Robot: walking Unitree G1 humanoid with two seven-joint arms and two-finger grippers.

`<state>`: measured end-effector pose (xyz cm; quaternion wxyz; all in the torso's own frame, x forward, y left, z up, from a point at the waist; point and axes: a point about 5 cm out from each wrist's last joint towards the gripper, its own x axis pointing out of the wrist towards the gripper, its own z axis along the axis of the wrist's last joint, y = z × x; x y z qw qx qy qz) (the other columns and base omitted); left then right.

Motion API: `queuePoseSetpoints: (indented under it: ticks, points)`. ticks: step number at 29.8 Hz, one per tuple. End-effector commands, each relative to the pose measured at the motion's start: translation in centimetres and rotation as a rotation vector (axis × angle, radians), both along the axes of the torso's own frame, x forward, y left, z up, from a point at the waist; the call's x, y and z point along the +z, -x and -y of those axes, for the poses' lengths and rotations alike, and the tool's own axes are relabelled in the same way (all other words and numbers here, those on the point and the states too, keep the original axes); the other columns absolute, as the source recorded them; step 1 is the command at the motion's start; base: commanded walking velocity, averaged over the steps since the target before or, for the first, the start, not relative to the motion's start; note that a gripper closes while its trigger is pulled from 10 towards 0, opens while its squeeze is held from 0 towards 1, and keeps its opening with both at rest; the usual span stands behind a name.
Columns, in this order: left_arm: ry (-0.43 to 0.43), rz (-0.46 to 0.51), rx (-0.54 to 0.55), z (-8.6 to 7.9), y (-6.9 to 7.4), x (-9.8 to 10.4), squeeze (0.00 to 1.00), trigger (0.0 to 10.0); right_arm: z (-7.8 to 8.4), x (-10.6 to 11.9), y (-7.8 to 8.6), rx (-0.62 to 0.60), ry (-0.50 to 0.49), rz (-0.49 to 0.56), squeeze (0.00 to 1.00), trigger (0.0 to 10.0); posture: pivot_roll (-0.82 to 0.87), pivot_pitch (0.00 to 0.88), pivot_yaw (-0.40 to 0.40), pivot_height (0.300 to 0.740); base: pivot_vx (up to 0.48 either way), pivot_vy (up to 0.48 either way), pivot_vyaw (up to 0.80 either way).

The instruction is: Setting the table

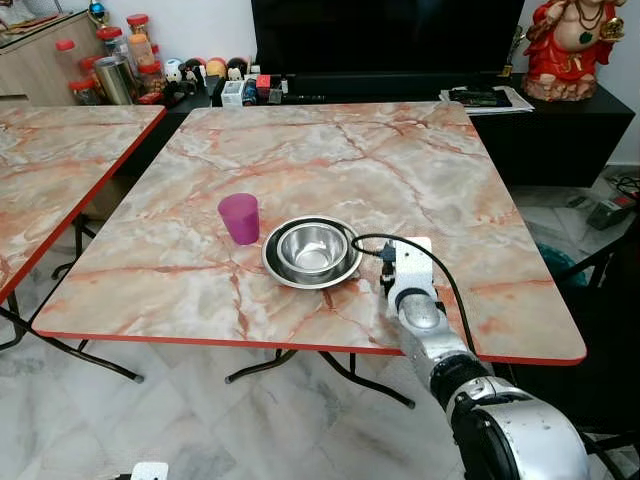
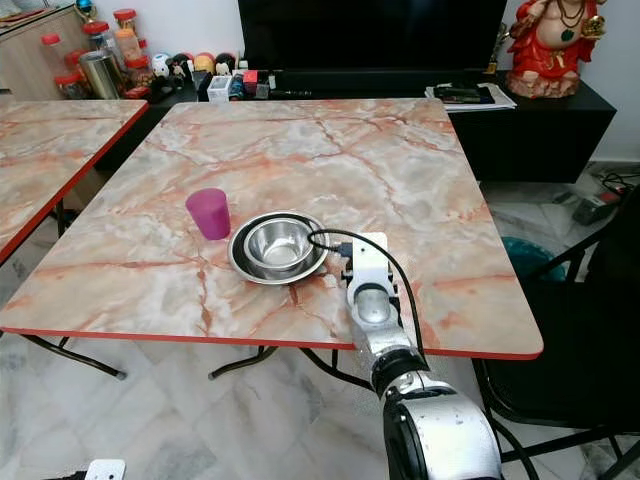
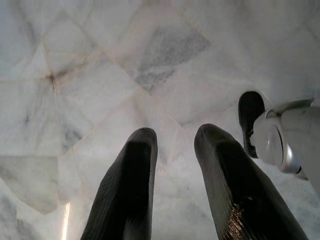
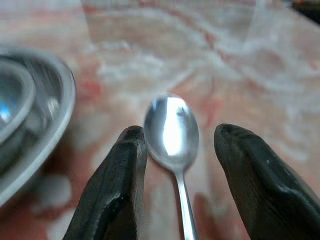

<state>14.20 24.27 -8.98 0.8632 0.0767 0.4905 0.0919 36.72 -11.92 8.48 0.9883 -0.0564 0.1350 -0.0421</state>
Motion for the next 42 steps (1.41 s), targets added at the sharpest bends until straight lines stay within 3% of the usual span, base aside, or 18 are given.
queuePoseSetpoints:
  ticks: [1,7,9,16,24,30,42]
  points:
    - [-0.008,-0.002,0.000,0.0,-0.2,0.0,0.00,10.0,-0.1,1.5,-0.7,-0.007,-0.021,0.067,0.00,10.0,0.08,0.000,0.052,0.740,0.000,0.000,0.00]
    - [-0.001,0.016,-0.001,0.4,-1.0,0.3,0.00,10.0,0.2,3.5,-1.3,-0.024,-0.040,0.201,0.00,10.0,0.06,0.000,0.052,0.740,0.000,0.000,0.00]
    - [0.003,0.036,0.004,0.6,-1.5,0.4,0.00,10.0,0.4,4.8,-1.5,-0.019,-0.018,0.291,0.00,10.0,0.05,0.000,0.051,0.740,0.000,0.000,0.00]
    - [0.008,0.053,0.000,1.1,-2.1,0.5,0.00,10.0,0.5,6.6,-1.3,-0.007,-0.008,0.458,0.00,10.0,0.04,0.000,0.039,0.740,0.000,0.000,0.00]
    - [0.022,0.063,0.008,1.5,-2.5,0.6,0.00,10.0,0.6,6.8,-1.1,-0.020,-0.021,0.483,0.00,10.0,0.04,0.000,0.030,0.740,0.000,0.000,0.00]
    - [0.024,0.059,0.072,1.4,-2.0,0.4,0.00,10.0,-1.2,7.7,-0.9,0.044,-0.056,0.532,0.00,10.0,0.03,0.000,0.008,0.740,0.000,0.352,0.00]
    - [0.023,0.043,0.071,1.5,-1.2,0.1,0.00,10.0,-2.4,7.4,-0.5,0.071,-0.077,0.526,0.00,10.0,0.02,0.000,0.006,0.740,0.000,0.436,0.00]
